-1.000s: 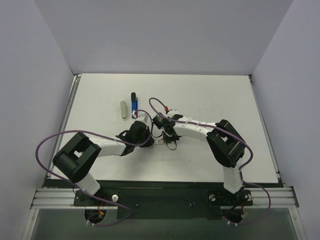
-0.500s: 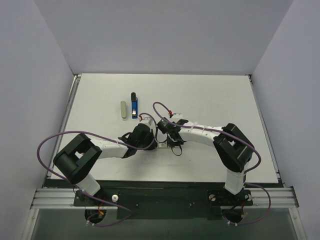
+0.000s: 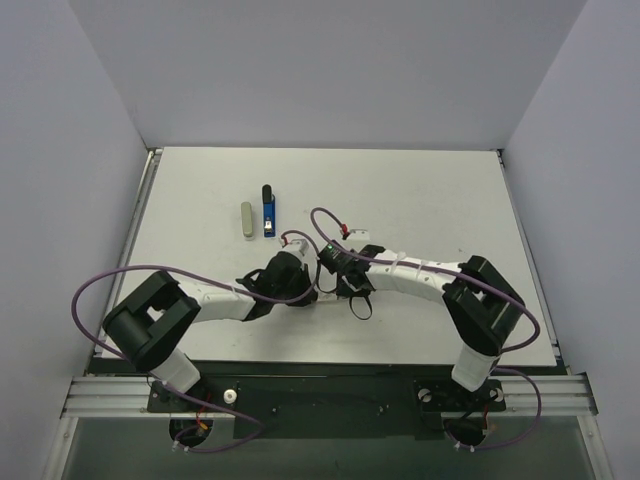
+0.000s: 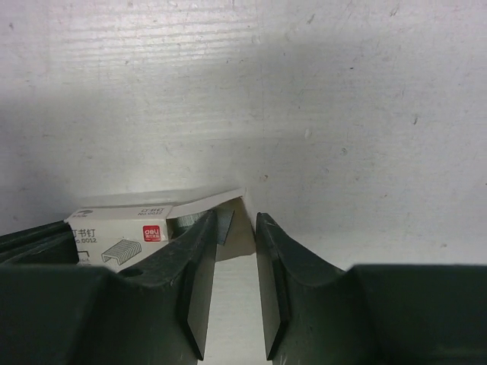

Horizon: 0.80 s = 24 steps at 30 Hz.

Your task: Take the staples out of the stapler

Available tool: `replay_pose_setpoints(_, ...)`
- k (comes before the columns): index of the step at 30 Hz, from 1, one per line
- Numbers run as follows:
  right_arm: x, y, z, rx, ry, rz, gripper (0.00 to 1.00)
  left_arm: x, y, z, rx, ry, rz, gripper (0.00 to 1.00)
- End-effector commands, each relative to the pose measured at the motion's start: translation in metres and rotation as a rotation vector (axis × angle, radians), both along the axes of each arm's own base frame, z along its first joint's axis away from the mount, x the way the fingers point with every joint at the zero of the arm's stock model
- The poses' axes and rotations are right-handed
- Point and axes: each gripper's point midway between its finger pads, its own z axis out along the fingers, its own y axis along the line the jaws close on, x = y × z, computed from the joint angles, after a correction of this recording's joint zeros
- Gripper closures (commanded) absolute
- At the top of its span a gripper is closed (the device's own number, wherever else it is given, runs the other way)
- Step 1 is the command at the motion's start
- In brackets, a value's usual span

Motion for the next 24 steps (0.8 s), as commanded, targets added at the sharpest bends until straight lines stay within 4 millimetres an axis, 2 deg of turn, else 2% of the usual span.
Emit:
replay_pose_setpoints(1,-0.005,-0.009,0.021,0.016,-0.040,-0.022,0.76,-0.005,0.001,0.010,-0.012,-0.023,-0.019,1.00)
replay_pose_setpoints(6,-0.007,-0.022,0.031,0.006,-0.073,-0.040,0.75,-0.005,0.003,0.013,-0.013,-0.030,-0.013,1.00)
replay_pose_setpoints(13,-0.011,-0.042,0.024,-0.023,-0.069,-0.081,0.76,-0.006,0.004,0.011,-0.009,-0.025,-0.011,1.00)
replay_pose_setpoints(15,-0.012,-0.050,0.018,-0.041,-0.058,-0.090,0.78,-0.007,0.005,0.010,-0.007,-0.023,-0.012,1.00)
replay_pose_setpoints(17,-0.012,-0.057,0.011,-0.046,-0.055,-0.109,0.84,-0.007,0.004,0.009,-0.006,-0.022,-0.014,1.00)
replay_pose_setpoints(20,-0.010,-0.064,0.005,-0.027,-0.068,-0.129,0.98,-0.005,0.004,0.007,-0.003,-0.019,-0.011,1.00)
replay_pose_setpoints(24,-0.006,-0.064,-0.003,0.004,-0.053,-0.123,1.00,-0.002,0.006,0.003,0.018,-0.026,0.003,1.00)
